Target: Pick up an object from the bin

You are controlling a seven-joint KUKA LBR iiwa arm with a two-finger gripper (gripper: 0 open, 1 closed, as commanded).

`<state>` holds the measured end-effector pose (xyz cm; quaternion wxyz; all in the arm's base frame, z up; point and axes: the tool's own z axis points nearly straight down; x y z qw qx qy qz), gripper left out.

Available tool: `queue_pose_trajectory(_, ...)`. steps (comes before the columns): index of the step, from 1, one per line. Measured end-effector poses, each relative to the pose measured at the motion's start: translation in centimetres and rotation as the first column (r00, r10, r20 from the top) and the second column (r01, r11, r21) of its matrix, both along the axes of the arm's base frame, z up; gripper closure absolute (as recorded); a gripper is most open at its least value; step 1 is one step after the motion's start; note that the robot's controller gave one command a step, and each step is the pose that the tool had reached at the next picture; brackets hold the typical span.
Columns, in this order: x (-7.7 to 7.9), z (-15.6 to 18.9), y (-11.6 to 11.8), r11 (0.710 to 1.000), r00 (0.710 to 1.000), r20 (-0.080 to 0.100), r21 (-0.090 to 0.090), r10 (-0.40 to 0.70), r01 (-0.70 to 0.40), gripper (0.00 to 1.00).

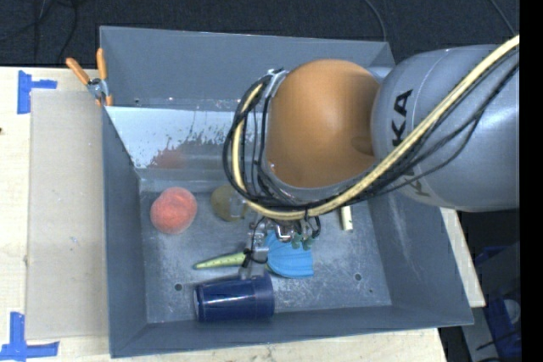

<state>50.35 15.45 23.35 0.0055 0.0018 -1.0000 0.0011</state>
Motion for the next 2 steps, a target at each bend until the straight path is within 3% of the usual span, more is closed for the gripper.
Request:
queue_pose_trajectory(1, 0.2, 0.4, -0.1, 1.0, 1.0, 0.008, 0.002, -0.005, 0.005, 0.0)
queue_pose_trajectory(2, 2.4, -4.7, -6.4, 0.999, 0.999, 0.004, 0.002, 0.052, -0.052, 0.0)
